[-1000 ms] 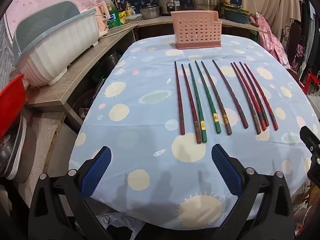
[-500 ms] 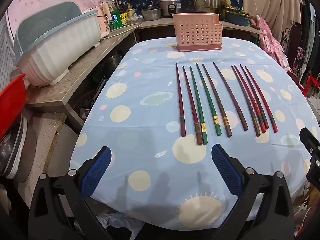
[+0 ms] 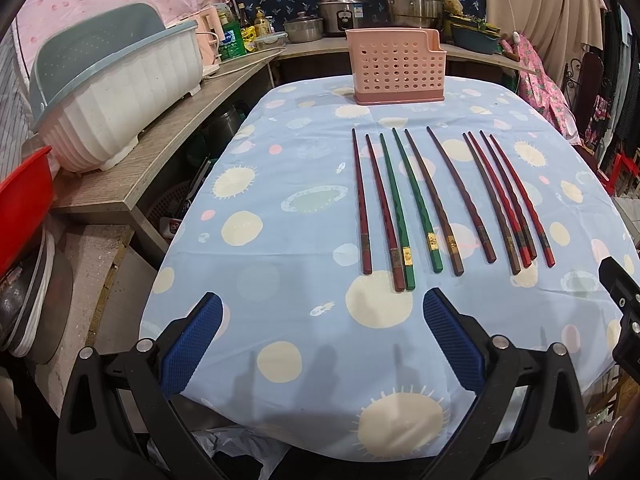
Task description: Organize utensils
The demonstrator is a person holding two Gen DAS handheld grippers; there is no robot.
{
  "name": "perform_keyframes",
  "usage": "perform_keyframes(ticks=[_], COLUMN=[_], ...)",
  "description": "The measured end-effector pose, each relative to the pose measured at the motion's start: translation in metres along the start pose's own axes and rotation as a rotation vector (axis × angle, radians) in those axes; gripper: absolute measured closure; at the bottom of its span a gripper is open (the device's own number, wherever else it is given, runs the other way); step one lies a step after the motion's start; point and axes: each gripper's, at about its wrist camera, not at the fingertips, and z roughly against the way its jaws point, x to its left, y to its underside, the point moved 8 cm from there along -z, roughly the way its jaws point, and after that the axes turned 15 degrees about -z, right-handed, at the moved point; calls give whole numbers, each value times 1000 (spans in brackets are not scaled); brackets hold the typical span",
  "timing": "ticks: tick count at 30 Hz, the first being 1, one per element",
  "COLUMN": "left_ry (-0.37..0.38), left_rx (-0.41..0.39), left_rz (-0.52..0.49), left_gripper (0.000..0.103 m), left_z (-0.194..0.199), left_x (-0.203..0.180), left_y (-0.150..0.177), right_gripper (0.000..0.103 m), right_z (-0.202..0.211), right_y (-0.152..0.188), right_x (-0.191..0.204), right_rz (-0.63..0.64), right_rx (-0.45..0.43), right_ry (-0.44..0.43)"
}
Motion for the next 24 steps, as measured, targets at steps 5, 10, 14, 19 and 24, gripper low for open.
perform_keyframes(ticks=[5, 10, 14, 19, 24], left_ry=[0, -1, -1, -1, -1], left_rx=[-1, -1, -1, -2, -2], left_rz=[0, 1, 0, 2, 2], left_gripper=[7, 7, 7, 7, 7], left_z=[0, 0, 0, 0, 0], left_x=[0, 0, 1, 0, 1], left_y=[0, 0, -2, 0, -1], right_gripper=[7, 7, 7, 7, 7], right_z=[0, 0, 0, 0, 0], right_y=[0, 0, 1, 0, 0], right_x=[0, 0, 0, 1, 0], right_rz=[-2, -2, -2, -3, -3], right_rx=[0, 0, -1, -1, -1], right_ry=[0, 0, -1, -1, -1])
